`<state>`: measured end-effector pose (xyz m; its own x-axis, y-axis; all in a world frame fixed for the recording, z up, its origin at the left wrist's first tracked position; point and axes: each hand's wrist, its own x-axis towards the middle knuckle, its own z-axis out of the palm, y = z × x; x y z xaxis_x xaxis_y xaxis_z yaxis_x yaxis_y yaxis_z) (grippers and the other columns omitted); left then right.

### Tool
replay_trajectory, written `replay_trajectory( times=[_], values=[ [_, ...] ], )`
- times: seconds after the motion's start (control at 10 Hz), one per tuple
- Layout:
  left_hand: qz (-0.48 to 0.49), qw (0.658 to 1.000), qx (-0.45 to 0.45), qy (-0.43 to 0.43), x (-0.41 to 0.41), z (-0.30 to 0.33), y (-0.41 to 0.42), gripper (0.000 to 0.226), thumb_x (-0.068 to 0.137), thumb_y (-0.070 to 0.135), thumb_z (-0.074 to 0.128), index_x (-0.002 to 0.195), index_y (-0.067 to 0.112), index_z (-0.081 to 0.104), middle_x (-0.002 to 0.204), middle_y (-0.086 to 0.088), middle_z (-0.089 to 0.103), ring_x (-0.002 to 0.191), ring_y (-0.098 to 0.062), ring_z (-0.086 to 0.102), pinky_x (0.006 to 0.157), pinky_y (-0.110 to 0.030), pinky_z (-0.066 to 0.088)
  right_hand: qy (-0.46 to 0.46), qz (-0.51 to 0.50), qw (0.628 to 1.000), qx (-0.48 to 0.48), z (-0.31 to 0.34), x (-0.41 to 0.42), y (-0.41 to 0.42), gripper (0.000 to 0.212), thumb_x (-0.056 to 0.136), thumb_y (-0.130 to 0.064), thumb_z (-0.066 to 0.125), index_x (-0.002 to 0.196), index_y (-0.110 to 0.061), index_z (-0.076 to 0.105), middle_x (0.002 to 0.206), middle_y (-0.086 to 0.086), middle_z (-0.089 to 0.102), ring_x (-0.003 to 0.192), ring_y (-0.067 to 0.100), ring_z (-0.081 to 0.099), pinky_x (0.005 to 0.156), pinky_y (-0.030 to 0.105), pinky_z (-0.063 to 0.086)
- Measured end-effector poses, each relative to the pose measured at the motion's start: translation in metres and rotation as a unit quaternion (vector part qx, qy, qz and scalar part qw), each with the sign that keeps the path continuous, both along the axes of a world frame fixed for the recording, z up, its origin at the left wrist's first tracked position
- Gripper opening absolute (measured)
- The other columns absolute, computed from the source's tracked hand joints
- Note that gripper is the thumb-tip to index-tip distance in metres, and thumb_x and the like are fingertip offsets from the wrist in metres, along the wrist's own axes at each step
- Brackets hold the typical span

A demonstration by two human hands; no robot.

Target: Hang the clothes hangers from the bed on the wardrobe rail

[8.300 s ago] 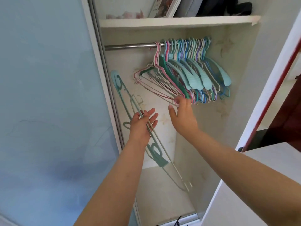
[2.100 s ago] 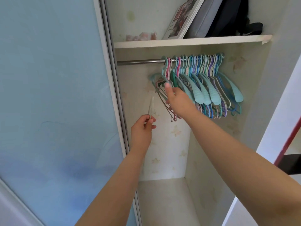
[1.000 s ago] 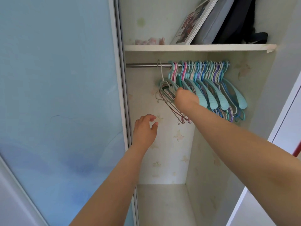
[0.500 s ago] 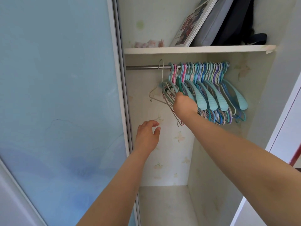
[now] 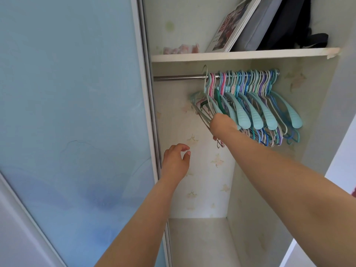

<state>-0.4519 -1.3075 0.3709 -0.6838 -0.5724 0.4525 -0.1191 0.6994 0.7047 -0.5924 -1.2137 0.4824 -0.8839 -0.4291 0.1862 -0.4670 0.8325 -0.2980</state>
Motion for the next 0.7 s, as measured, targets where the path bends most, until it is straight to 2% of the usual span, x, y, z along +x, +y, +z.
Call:
replay_trajectory(
  times=[0.1,0.2,0.4,0.5,0.6,0.7],
  values=[
    [-0.001,1.000,0.005,-0.004,-0.001,0.000,0.000,0.019,0.096,0.025,0.053,0.112,0.023,0.063,0.115,0.006,0.060,0.113,-0.017,0.052,0.095,-0.032,0.044,0.055,-0.006,0.998,-0.003,0.007,-0.001,-0.002,0.026,0.089,0.003,0.054,0.114,0.001,0.057,0.113,0.018,0.065,0.102,0.033,0.063,0.068,0.035,0.044],
    [-0.006,1.000,0.002,-0.009,-0.004,-0.002,0.000,0.020,0.096,0.024,0.052,0.113,0.023,0.063,0.116,0.006,0.060,0.113,-0.017,0.052,0.096,-0.031,0.043,0.067,-0.004,0.998,0.017,0.016,-0.003,-0.004,0.026,0.089,0.004,0.052,0.113,0.001,0.059,0.112,0.017,0.065,0.102,0.033,0.063,0.068,0.036,0.046],
    [-0.012,1.000,0.009,-0.015,-0.008,-0.006,-0.002,0.020,0.096,0.024,0.052,0.113,0.023,0.062,0.116,0.006,0.060,0.113,-0.017,0.051,0.095,-0.029,0.043,0.020,-0.023,1.000,0.006,0.004,-0.007,0.007,0.031,0.088,-0.001,0.057,0.119,0.001,0.055,0.114,0.018,0.065,0.105,0.033,0.062,0.079,0.038,0.052],
    [-0.012,1.000,0.018,-0.022,-0.009,-0.006,0.000,0.021,0.097,0.025,0.051,0.115,0.024,0.060,0.116,0.007,0.058,0.113,-0.016,0.051,0.094,-0.028,0.042,-0.045,-0.016,0.997,-0.059,0.002,-0.009,0.019,0.033,0.088,-0.015,0.066,0.115,0.002,0.058,0.111,0.015,0.066,0.097,0.028,0.064,0.075,0.033,0.052],
    [-0.012,0.999,0.028,-0.019,-0.011,-0.011,-0.003,0.021,0.097,0.025,0.052,0.115,0.024,0.060,0.115,0.007,0.059,0.112,-0.016,0.051,0.093,-0.029,0.043,-0.129,0.002,0.983,-0.128,0.002,-0.009,0.032,0.030,0.095,-0.026,0.054,0.107,0.001,0.059,0.094,0.016,0.069,0.073,0.028,0.066,0.069,0.034,0.056],
    [-0.010,0.999,0.037,-0.006,-0.012,-0.017,-0.004,0.020,0.096,0.024,0.052,0.114,0.025,0.060,0.111,0.012,0.057,0.111,-0.014,0.051,0.090,-0.026,0.042,-0.112,-0.020,0.984,-0.136,0.028,0.015,0.071,0.041,0.098,-0.042,0.045,0.106,-0.005,0.058,0.092,0.016,0.064,0.088,0.031,0.066,0.090,0.042,0.051]
  ],
)
